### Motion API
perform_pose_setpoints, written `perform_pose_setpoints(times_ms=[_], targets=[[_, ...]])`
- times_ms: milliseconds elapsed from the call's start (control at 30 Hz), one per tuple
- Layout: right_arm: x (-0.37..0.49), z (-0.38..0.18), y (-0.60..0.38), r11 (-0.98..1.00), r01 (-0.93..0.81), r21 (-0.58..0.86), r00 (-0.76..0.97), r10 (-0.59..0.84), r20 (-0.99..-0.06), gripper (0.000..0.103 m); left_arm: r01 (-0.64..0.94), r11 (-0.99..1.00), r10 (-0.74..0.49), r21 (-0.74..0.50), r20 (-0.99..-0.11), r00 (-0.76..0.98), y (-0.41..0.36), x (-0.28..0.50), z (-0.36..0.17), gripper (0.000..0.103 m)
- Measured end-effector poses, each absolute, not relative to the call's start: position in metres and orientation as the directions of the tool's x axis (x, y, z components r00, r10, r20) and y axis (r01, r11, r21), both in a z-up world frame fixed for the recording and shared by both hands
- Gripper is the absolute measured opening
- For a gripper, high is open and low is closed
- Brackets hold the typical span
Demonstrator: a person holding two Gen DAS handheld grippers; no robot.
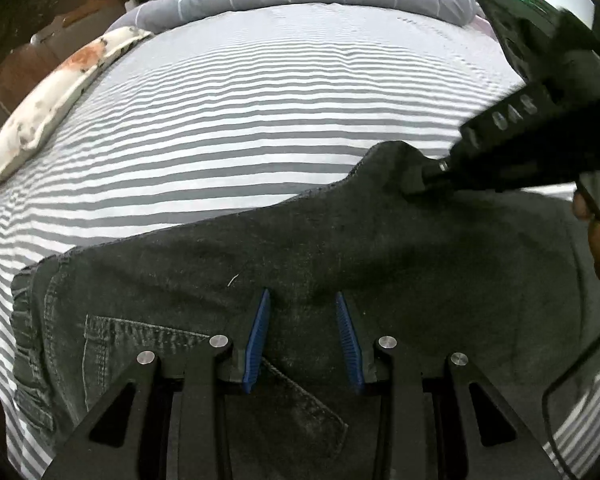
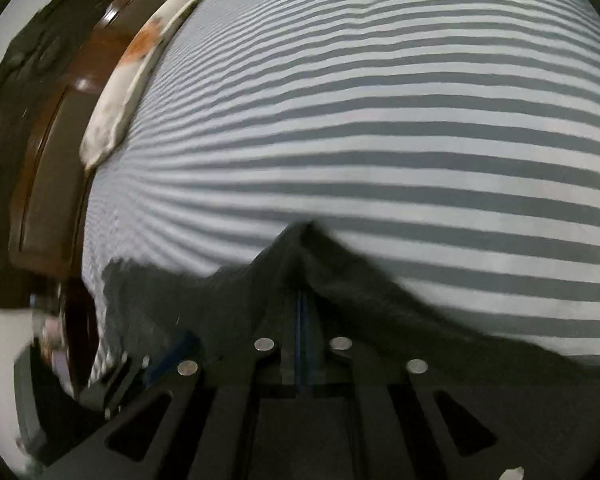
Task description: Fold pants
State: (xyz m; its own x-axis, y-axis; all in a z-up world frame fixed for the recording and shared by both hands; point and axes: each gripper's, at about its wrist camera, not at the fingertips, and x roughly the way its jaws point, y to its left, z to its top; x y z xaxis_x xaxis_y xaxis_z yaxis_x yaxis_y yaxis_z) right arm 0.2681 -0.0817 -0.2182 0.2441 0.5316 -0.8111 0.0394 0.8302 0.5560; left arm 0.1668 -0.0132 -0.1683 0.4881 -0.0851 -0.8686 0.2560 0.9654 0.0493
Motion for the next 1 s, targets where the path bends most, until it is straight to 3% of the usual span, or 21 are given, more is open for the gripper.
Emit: perform_pose_setpoints(times_ms=[167, 333, 467, 633, 767, 1000], targets=[[0.264, -0.210, -0.093, 0.818, 0.086, 0.569, 0.304, 0.522, -0.797, 0.006, 0.253, 0.966, -0.081, 0.060, -0.856, 0.510, -0.014, 0.165, -0.171, 0.040], [0.218, -0.172, -0.142, 0.792, 0.115, 0.600, 0.389, 0.519, -0.761, 0.027, 0.246, 0.968, -0.095, 0.045, -0.844, 0.528, -0.008, 0.166, -0.172, 0.043], [0.145, -0.150, -0.223, 0.772, 0.195, 0.605, 0.469, 0.469, -0.749, 0.028, 0.241, 0.968, -0.075, 0.072, -0.833, 0.549, -0.011, 0.163, -0.171, 0.046], [0.026, -0.152, -0.345, 0.687, 0.428, 0.587, 0.543, 0.324, -0.775, 0.028, 0.240, 0.961, -0.020, 0.140, -0.827, 0.562, -0.018, 0.149, -0.166, 0.050], [-0.060, -0.174, -0.415, 0.545, 0.585, 0.601, 0.577, 0.241, -0.780, 0.028, 0.244, 0.955, 0.003, 0.167, -0.832, 0.555, -0.024, 0.133, -0.166, 0.051], [-0.133, -0.229, -0.457, 0.326, 0.659, 0.678, 0.642, 0.225, -0.733, 0.028, 0.222, 0.966, 0.003, 0.134, -0.861, 0.509, -0.034, 0.100, -0.162, 0.052]])
